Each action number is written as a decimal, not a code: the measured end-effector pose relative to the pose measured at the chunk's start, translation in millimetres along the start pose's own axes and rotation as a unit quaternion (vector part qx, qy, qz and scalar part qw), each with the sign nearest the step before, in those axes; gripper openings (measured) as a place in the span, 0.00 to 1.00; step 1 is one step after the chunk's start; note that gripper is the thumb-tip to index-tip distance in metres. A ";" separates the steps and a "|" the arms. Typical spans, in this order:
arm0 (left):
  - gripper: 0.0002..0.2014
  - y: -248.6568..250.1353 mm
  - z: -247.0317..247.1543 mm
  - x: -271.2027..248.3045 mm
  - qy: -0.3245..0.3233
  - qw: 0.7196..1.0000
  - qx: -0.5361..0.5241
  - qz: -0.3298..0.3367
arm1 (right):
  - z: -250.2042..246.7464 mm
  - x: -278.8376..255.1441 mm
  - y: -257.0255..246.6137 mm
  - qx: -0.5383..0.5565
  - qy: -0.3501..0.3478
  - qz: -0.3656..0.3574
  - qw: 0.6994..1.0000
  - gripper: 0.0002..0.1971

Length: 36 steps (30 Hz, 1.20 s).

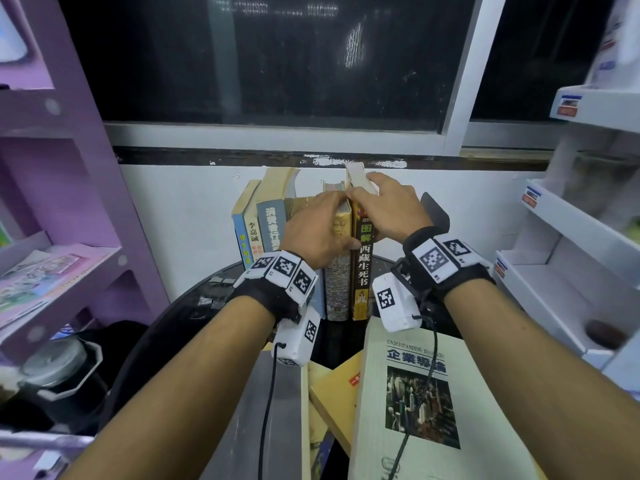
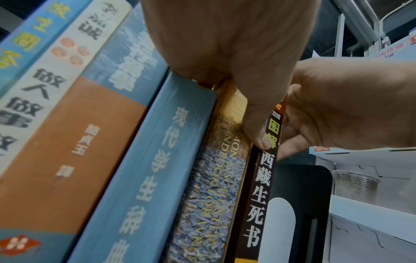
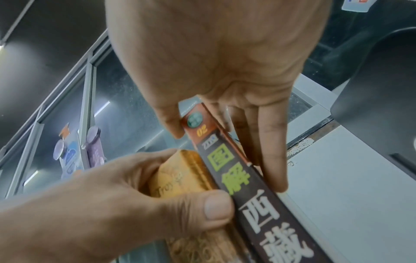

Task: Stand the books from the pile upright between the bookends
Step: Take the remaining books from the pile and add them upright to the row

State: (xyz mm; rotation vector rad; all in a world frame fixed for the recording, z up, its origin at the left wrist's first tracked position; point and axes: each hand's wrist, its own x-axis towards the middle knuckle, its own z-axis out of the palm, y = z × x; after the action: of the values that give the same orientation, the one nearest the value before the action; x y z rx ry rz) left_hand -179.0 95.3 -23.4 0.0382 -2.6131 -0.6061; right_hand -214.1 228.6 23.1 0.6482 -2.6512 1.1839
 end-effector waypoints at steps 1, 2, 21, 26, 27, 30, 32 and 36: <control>0.42 -0.1 0.3 0.2 0.001 1.000 -0.001 0.000 | -1.1 -1.1 -1.4 0.014 -0.003 -0.001 1.000 0.23; 0.42 -0.1 0.4 0.3 0.002 1.000 0.000 0.001 | -1.7 -2.4 -2.6 0.028 -0.007 -0.001 1.000 0.23; 0.42 -1.2 -0.4 1.5 -0.017 1.000 0.021 0.014 | 0.2 5.1 -0.3 0.118 -0.077 0.064 0.988 0.32; 0.43 0.9 -2.5 -0.2 -0.020 1.000 0.021 0.010 | -1.2 4.5 3.1 0.147 -0.096 0.073 0.982 0.24; 0.43 1.0 -2.3 -0.4 -0.020 1.000 0.020 0.008 | -0.9 3.6 3.8 0.141 -0.090 0.071 0.983 0.26; 0.43 2.8 -2.5 -1.7 -0.013 1.000 0.005 0.001 | 1.7 0.0 6.5 0.132 -0.066 0.064 0.987 0.30; 0.43 4.4 -3.5 -2.5 -0.012 1.000 0.002 0.001 | 2.1 -1.9 7.6 0.130 -0.062 0.056 0.988 0.30; 0.42 5.9 -5.7 -3.7 -0.014 1.000 -0.004 0.001 | -0.2 -2.7 10.0 0.139 -0.070 0.053 0.986 0.27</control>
State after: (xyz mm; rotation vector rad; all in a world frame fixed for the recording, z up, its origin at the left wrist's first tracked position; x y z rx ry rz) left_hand -172.7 98.8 -17.9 0.0253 -2.6383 -0.6197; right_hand -216.2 235.5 15.7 0.6612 -2.6864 1.6145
